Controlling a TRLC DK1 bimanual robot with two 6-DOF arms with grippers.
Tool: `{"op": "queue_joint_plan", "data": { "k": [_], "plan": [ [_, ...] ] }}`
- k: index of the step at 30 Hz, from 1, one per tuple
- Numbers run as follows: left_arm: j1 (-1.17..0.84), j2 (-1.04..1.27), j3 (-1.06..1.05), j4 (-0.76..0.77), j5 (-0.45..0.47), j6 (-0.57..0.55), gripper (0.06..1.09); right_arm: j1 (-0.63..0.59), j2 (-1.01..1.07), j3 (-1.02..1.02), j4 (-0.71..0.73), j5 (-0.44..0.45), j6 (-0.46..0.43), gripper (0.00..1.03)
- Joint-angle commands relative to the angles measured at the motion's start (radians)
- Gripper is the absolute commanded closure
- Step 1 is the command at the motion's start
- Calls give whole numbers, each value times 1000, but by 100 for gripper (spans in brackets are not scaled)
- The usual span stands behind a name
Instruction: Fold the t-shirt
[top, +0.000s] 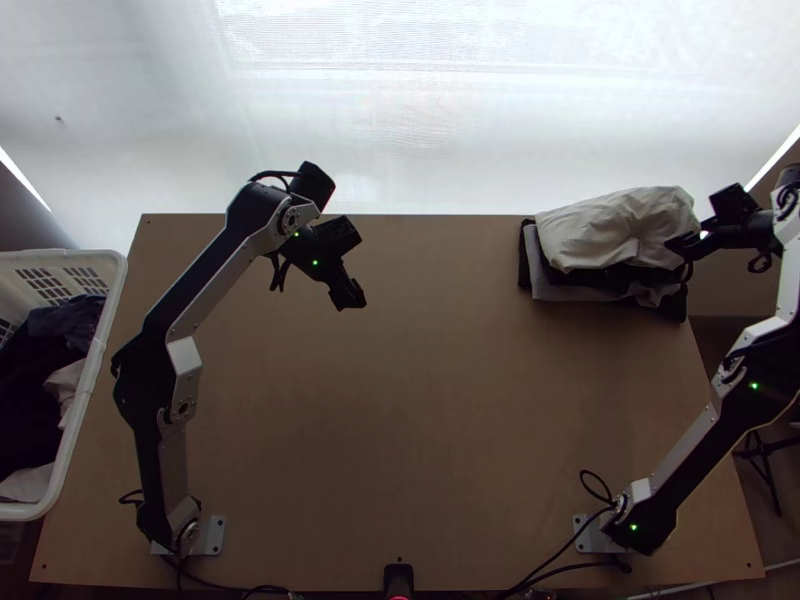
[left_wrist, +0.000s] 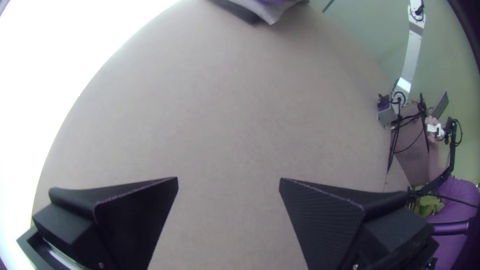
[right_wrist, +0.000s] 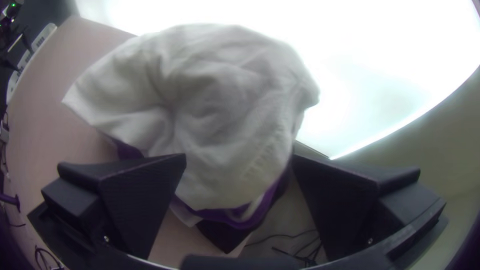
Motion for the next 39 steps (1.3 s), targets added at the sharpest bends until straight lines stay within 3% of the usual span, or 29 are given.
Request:
{"op": "queue_joint_plan", "data": {
  "k": [1,3,5,10,11,17,21,30,39],
  "plan": [
    [4,-3,1,1,0,-2,10,-8,-146,-40,110,51,146,4],
    [3,-3,1,3,0,-4,10,41,-220,-119,214,60,191,4],
    [1,-2,0,1,0,-5,10,110,-324,-271,431,119,267,4],
    [0,-2,0,4,0,-7,10,282,-536,-781,1268,318,421,5],
    [0,-2,0,4,0,-8,10,312,-533,-829,1360,364,422,5],
    [9,-2,-3,4,0,-14,10,326,-341,-837,1442,366,528,5],
    [15,0,-3,6,0,-14,10,306,-209,-830,1445,358,550,5],
    [26,2,1,24,2,-16,10,292,-102,-857,1330,347,530,5],
    [24,-2,15,32,2,-22,10,253,-132,-1039,1336,347,517,5]
  ]
}}
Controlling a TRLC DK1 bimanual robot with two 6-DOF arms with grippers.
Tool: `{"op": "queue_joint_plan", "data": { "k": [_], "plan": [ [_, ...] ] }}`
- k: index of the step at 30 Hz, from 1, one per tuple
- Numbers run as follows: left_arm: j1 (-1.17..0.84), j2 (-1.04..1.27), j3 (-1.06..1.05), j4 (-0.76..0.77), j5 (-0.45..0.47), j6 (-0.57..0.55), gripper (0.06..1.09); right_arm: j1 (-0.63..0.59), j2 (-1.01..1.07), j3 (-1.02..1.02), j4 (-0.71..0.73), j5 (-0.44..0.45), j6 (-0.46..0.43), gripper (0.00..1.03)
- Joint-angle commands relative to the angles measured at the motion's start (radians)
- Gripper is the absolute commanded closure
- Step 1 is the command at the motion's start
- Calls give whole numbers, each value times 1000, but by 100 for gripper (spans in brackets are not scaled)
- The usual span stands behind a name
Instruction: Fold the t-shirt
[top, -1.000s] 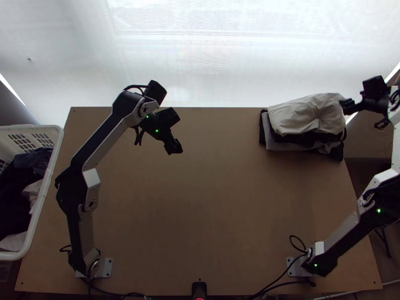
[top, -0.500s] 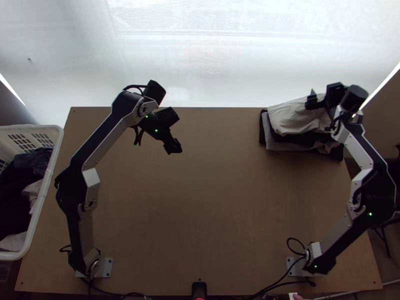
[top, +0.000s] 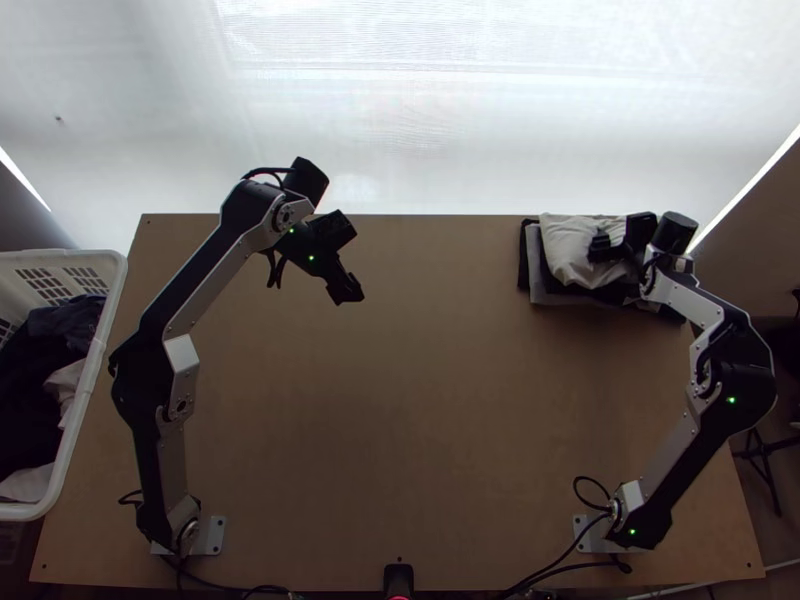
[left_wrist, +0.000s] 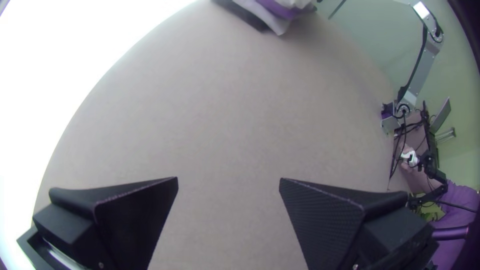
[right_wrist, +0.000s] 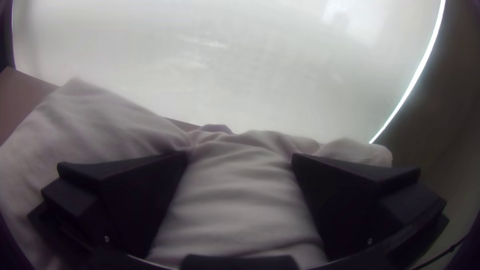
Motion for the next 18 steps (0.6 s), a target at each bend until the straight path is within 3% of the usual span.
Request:
{"op": "queue_joint_plan", "data": {
  "k": [1,4,11,15,18],
  "plan": [
    [6,-2,14,6,3,-5,10,-22,-23,-106,-22,2,-12,5],
    [8,-5,17,6,1,-4,10,-27,-110,-61,-31,2,-6,5],
    [20,-15,14,0,7,1,10,16,-359,156,-231,2,48,5],
    [29,-15,13,0,20,-1,10,108,-503,31,-229,2,57,5],
    [31,-13,13,3,21,-2,10,188,-543,-161,-137,11,58,5]
  ]
}}
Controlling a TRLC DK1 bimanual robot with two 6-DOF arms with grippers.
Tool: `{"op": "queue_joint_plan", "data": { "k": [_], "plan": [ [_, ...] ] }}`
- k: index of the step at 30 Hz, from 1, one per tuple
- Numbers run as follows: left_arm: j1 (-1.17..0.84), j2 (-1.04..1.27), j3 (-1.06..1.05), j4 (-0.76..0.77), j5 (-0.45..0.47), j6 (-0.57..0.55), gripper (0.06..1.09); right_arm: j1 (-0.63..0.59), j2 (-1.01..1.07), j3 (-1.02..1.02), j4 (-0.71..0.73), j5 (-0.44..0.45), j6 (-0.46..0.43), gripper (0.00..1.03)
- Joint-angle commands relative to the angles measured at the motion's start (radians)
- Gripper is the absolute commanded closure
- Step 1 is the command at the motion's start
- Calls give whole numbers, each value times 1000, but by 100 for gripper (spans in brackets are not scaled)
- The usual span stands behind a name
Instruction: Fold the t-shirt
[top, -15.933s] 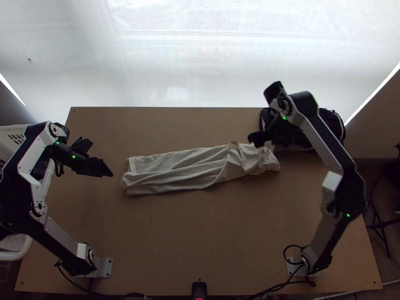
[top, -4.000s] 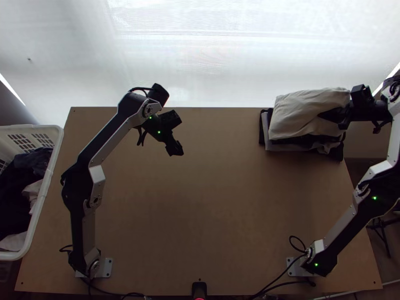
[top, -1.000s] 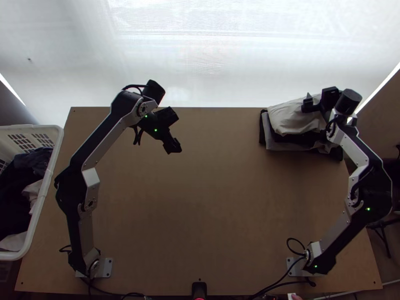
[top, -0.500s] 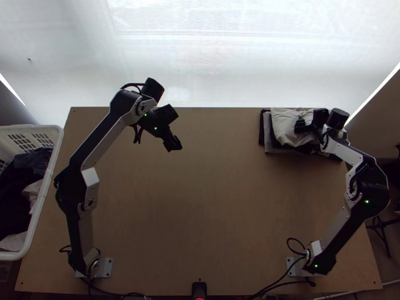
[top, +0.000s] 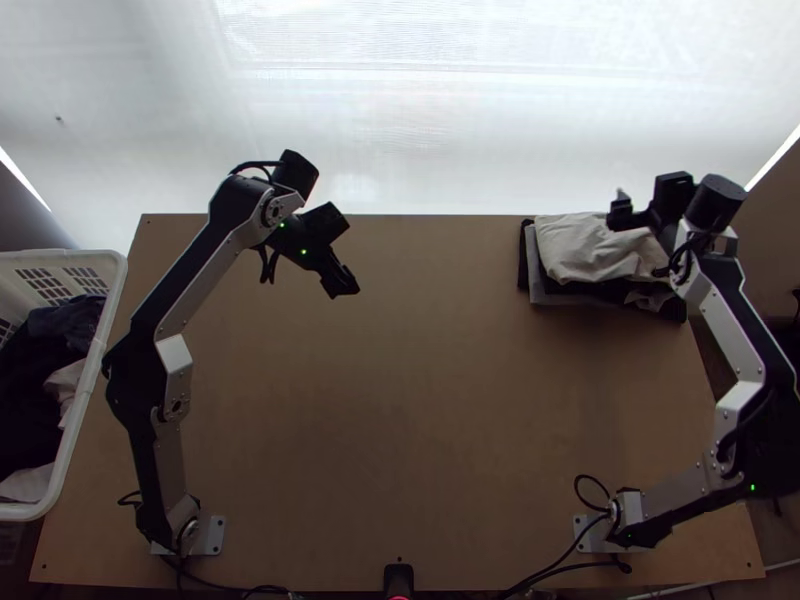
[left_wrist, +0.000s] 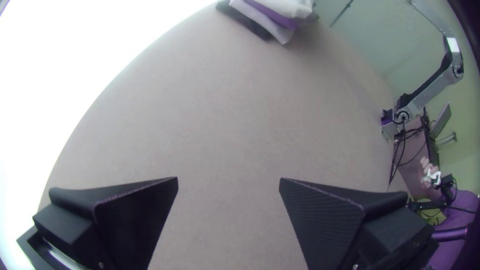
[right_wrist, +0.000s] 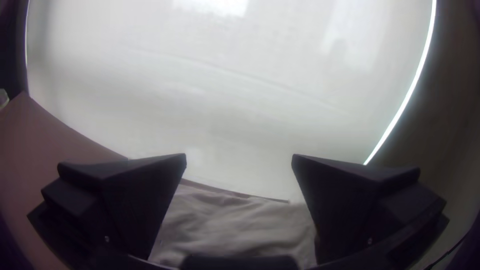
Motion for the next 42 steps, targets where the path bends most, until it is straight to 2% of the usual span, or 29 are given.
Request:
{"op": "queue_joint_plan", "data": {
  "k": [1,5,9,11,18,20,23,25,28,32,35,38,42],
  "plan": [
    [10,0,-3,1,9,0,10,149,-149,-248,100,20,16,5],
    [21,-2,-8,5,9,-3,10,206,-23,-370,238,68,9,5],
    [56,-22,-23,27,9,-10,10,196,115,-342,255,91,6,5],
    [84,-41,-34,54,9,-20,10,192,118,-316,255,97,9,5],
    [193,-180,-51,212,7,-123,10,226,-205,-224,253,99,15,5],
    [211,-241,-78,260,7,-152,10,238,-320,-224,258,99,46,5],
    [230,-394,-250,463,-14,-241,10,259,-446,-198,232,99,82,5],
    [208,-496,-354,535,-91,-246,10,281,-511,-169,150,97,79,5],
    [187,-667,-540,667,-142,-260,10,333,-601,-150,65,99,79,5],
    [187,-887,-785,841,-307,-289,10,393,-705,-173,-9,117,127,5],
    [224,-1052,-982,949,-353,-290,10,442,-790,-268,-1,168,122,5],
    [259,-1192,-1161,1004,-386,-292,10,468,-896,-459,78,178,104,5],
    [265,-1425,-1450,1130,-412,-301,10,476,-1061,-733,206,214,36,5]
  ]
}}
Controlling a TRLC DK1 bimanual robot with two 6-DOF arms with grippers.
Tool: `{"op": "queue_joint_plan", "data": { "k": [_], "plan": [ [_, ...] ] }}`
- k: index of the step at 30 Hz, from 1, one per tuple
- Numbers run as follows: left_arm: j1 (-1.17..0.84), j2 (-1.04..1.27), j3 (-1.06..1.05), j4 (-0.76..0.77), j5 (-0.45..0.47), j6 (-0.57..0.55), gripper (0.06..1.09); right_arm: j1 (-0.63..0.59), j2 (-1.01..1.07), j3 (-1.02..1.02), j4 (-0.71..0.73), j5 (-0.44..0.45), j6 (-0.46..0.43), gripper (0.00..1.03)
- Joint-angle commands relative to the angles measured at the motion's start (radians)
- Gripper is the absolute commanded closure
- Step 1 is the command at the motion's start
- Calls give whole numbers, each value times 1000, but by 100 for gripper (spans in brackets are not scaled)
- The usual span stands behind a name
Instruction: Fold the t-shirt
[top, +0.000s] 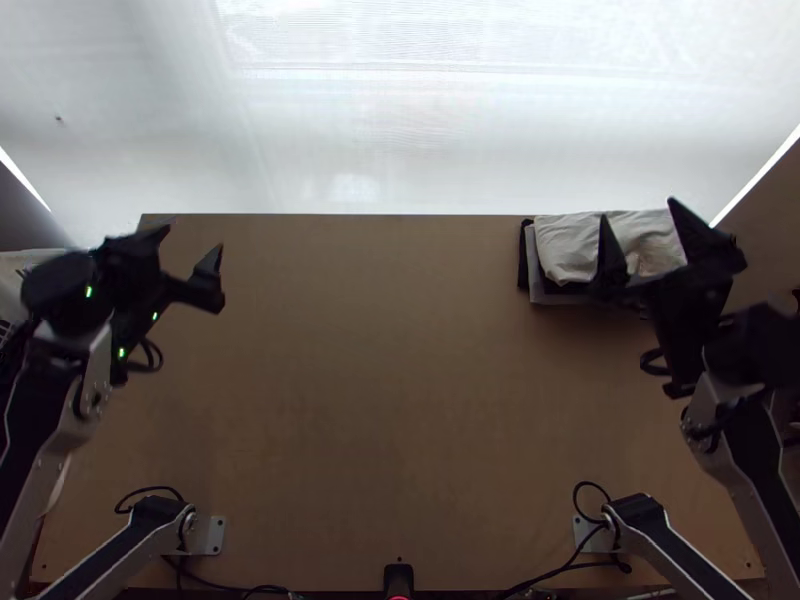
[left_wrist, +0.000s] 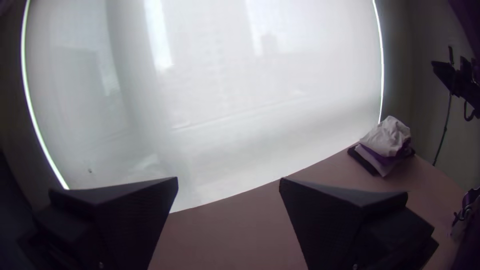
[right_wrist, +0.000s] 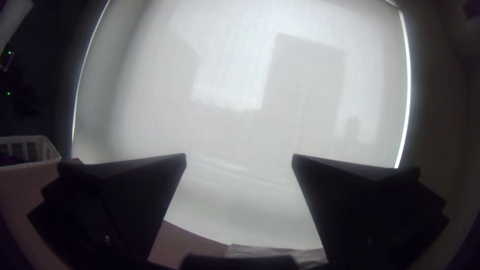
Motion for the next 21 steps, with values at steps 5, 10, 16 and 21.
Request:
{"op": "queue_joint_plan", "data": {
  "k": [5,10,16,21],
  "plan": [
    [-32,-561,-655,193,-72,-26,10,68,-508,-642,177,50,-183,5],
    [-61,-649,-759,285,-72,-15,10,130,-752,-849,155,47,-214,5],
    [-79,-684,-899,430,-72,76,10,152,-804,-854,68,19,-159,5],
    [-104,-747,-1040,472,-78,54,10,120,-851,-855,-64,-26,-100,5]
  ]
}}
